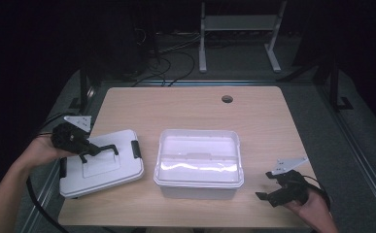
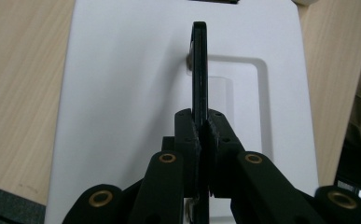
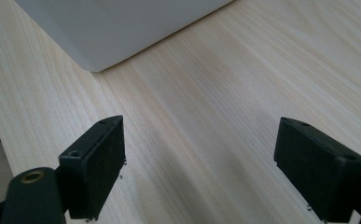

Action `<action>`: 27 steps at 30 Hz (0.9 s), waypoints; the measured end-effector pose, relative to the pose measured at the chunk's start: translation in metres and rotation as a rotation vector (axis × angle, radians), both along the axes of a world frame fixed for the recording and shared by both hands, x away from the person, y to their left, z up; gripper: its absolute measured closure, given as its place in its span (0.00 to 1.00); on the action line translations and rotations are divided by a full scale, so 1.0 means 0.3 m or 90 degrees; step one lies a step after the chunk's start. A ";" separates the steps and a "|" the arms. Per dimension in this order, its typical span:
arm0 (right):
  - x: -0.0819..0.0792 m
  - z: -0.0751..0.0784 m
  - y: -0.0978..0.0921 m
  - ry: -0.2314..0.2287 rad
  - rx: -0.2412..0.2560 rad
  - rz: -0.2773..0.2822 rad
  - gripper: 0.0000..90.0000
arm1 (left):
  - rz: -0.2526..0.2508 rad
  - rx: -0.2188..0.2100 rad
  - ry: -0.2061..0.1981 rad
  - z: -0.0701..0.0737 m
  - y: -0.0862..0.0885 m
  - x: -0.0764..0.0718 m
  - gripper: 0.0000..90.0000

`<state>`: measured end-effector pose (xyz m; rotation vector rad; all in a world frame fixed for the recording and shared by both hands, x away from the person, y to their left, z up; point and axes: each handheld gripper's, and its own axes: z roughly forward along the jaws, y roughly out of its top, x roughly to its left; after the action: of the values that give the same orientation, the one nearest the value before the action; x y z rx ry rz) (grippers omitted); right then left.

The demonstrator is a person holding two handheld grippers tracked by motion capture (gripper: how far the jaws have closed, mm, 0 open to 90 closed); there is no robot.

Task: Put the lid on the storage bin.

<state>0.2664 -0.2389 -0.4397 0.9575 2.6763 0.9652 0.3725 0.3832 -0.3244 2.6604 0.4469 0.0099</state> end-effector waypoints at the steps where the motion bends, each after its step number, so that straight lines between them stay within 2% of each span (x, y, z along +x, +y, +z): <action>1: 0.001 -0.001 0.000 0.000 -0.002 0.001 0.18 | -0.002 -0.004 -0.002 0.012 0.000 -0.008 0.94; 4: 0.004 -0.002 0.001 0.002 -0.003 0.002 0.18 | -0.010 -0.004 -0.015 0.057 -0.006 -0.030 0.94; 13: -0.001 0.006 0.001 -0.004 -0.003 0.004 0.18 | -0.031 -0.053 -0.034 0.218 -0.047 -0.063 0.94; 16: 0.000 0.007 -0.003 -0.004 0.000 0.000 0.18 | -0.023 -0.068 -0.050 0.263 -0.064 -0.068 0.94; 22: 0.005 0.005 -0.002 -0.004 -0.001 0.002 0.18 | -0.036 -0.060 -0.058 0.327 -0.125 -0.085 0.94; 27: 0.005 0.006 0.001 -0.002 -0.003 0.004 0.18 | -0.056 -0.067 -0.049 0.352 -0.193 -0.093 0.94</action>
<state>0.2678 -0.2385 -0.4381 0.9458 2.6799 0.9602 0.3444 0.3252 -0.2188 2.5642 0.2961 0.0611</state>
